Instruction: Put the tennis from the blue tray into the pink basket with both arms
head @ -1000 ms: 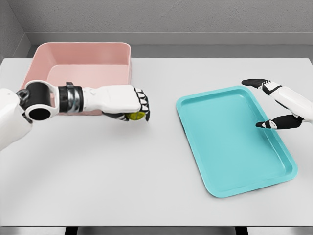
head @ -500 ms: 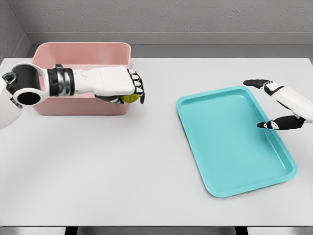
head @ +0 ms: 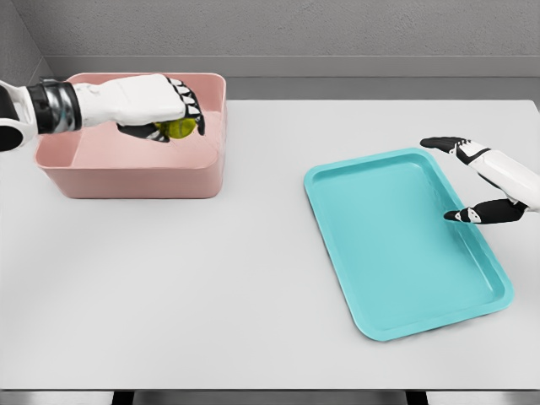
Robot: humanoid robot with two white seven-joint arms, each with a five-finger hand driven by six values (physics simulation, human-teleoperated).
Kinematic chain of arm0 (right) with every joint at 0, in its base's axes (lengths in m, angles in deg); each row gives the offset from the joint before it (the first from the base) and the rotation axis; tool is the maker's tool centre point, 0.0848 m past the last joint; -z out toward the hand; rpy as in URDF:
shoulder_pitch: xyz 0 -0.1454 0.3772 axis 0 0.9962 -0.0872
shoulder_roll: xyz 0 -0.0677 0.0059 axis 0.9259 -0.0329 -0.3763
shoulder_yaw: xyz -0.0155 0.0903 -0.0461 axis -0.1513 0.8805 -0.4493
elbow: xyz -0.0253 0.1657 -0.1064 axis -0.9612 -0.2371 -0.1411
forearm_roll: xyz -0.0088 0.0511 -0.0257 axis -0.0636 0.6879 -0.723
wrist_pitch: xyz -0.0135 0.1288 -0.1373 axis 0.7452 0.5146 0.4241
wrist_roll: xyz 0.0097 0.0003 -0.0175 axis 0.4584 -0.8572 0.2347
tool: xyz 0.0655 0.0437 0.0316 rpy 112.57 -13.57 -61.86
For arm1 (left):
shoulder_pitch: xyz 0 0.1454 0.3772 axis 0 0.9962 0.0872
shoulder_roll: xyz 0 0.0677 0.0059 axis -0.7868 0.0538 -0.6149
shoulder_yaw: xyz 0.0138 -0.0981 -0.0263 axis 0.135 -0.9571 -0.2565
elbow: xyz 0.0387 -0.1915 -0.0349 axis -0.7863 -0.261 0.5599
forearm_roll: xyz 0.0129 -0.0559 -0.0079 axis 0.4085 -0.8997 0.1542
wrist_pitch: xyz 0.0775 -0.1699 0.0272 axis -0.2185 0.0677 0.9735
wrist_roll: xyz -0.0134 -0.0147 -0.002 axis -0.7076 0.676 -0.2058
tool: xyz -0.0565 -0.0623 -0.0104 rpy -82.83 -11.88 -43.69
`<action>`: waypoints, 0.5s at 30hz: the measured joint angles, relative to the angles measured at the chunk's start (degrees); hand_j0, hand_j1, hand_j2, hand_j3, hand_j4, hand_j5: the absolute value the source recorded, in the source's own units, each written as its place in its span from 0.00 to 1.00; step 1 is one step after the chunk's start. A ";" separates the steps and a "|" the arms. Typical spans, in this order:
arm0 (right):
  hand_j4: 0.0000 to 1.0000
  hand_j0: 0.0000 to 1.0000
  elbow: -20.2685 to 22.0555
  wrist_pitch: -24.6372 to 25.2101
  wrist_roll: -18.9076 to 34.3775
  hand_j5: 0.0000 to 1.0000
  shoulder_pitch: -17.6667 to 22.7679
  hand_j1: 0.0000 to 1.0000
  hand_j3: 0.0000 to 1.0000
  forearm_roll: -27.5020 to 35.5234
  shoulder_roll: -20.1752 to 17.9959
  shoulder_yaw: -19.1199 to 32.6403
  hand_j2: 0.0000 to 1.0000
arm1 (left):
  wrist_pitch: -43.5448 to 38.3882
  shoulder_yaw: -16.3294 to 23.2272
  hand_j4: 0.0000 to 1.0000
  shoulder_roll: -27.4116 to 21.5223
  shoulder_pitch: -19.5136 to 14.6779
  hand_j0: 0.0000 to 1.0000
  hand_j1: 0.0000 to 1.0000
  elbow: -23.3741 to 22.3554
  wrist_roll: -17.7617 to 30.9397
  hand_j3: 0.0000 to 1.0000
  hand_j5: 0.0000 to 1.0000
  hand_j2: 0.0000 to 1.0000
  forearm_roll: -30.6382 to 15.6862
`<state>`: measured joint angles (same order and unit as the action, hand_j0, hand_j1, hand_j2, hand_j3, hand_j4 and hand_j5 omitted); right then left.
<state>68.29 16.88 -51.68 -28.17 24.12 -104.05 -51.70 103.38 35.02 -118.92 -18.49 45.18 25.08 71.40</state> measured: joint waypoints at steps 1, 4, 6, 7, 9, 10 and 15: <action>1.00 1.00 0.00 0.00 0.00 1.00 0.00 1.00 1.00 0.00 -0.01 0.00 1.00 | 0.01 -0.18 0.72 -0.08 0.00 0.72 0.72 -1.22 -0.08 0.72 0.72 0.72 0.04; 1.00 1.00 0.00 0.00 0.00 1.00 0.00 1.00 1.00 0.00 0.00 0.00 1.00 | 0.02 -0.86 1.00 -0.21 0.00 1.00 1.00 -3.82 -0.83 1.00 1.00 1.00 0.07; 1.00 1.00 0.00 0.00 0.00 1.00 0.00 1.00 1.00 0.00 0.00 0.00 1.00 | 0.01 -1.14 1.00 -0.39 -0.09 1.00 1.00 -4.63 -1.42 1.00 1.00 1.00 0.03; 1.00 1.00 0.00 0.00 0.00 1.00 0.00 1.00 1.00 0.00 0.00 0.00 1.00 | 0.00 -1.34 1.00 -0.48 -0.44 1.00 1.00 -4.97 -1.59 1.00 1.00 1.00 0.01; 1.00 1.00 0.00 0.00 0.00 1.00 0.00 1.00 1.00 0.00 0.01 0.00 1.00 | 0.00 -1.74 1.00 -0.76 -0.79 1.00 1.00 -5.49 -1.81 1.00 1.00 1.00 -0.09; 1.00 1.00 0.00 0.00 0.00 1.00 0.00 1.00 1.00 0.00 0.01 0.00 1.00 | 0.00 -1.91 1.00 -1.10 -0.70 1.00 1.00 -5.49 -1.87 1.00 1.00 1.00 -0.36; 1.00 1.00 0.00 0.00 0.00 1.00 0.00 1.00 1.00 0.00 0.01 0.00 1.00 | 0.00 -2.35 1.00 -3.06 0.53 1.00 1.00 -4.49 -2.00 1.00 1.00 1.00 -2.29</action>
<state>68.29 16.89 -51.68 -28.17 24.12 -104.04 -51.70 103.38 32.67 -121.97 -17.96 40.68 23.08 69.11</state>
